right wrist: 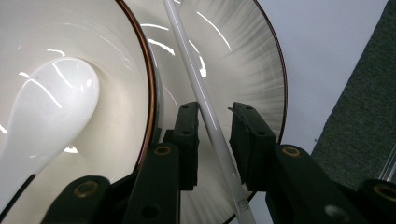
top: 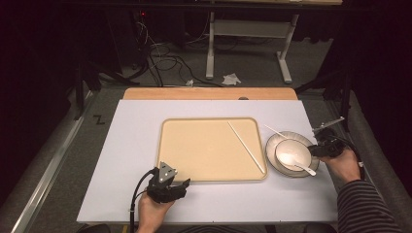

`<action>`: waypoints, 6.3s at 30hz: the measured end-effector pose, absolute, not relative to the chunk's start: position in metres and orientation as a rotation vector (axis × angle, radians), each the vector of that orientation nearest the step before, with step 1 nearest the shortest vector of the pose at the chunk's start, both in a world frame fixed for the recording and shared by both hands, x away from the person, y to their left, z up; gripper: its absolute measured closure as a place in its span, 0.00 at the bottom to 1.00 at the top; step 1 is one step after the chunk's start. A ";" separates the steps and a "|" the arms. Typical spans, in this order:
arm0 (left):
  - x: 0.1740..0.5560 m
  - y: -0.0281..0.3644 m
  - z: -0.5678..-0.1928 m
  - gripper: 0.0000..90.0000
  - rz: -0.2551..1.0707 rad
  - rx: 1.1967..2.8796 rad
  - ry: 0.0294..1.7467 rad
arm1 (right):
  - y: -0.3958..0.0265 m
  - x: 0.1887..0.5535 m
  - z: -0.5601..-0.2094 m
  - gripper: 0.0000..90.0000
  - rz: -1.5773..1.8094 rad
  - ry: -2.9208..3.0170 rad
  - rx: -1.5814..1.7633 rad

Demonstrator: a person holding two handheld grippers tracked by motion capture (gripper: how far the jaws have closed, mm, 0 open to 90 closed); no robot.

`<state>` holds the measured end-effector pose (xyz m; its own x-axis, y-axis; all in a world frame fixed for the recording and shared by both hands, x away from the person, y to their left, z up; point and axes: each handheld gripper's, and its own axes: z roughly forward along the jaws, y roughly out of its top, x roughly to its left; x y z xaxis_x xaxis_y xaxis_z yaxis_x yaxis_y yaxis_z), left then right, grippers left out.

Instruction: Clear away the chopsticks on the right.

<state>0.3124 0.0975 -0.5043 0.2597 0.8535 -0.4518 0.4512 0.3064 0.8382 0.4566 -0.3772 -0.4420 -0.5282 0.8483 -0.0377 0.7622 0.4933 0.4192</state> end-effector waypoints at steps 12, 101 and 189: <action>0.313 0.097 -0.504 0.42 0.420 1.316 1.372 | -0.372 0.464 -0.450 0.91 0.493 2.513 1.373; 0.333 0.076 -0.504 0.42 0.328 1.393 1.282 | -0.310 0.378 -0.397 0.95 0.796 2.426 1.213; 0.331 0.076 -0.504 0.42 0.344 1.402 1.273 | -0.165 0.430 -0.474 1.00 0.595 2.637 1.130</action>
